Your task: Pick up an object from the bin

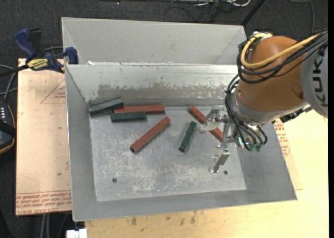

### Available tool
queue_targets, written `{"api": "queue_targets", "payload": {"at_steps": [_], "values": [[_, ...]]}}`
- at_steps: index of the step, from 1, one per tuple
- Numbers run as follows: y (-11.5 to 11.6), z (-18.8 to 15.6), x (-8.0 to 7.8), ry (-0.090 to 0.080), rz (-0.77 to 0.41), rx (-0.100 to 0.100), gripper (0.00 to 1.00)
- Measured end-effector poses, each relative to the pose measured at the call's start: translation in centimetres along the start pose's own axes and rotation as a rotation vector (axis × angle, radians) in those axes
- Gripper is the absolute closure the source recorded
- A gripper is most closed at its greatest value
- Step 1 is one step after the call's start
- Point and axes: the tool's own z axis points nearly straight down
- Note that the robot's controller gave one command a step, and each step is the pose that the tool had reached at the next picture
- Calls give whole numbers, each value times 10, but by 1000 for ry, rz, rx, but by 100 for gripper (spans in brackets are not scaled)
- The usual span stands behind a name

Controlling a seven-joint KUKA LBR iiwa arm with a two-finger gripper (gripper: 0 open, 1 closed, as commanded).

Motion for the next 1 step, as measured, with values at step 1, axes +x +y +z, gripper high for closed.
{"api": "queue_targets", "payload": {"at_steps": [1], "values": [[0, -3, -1, -7, 0, 0, 100]]}}
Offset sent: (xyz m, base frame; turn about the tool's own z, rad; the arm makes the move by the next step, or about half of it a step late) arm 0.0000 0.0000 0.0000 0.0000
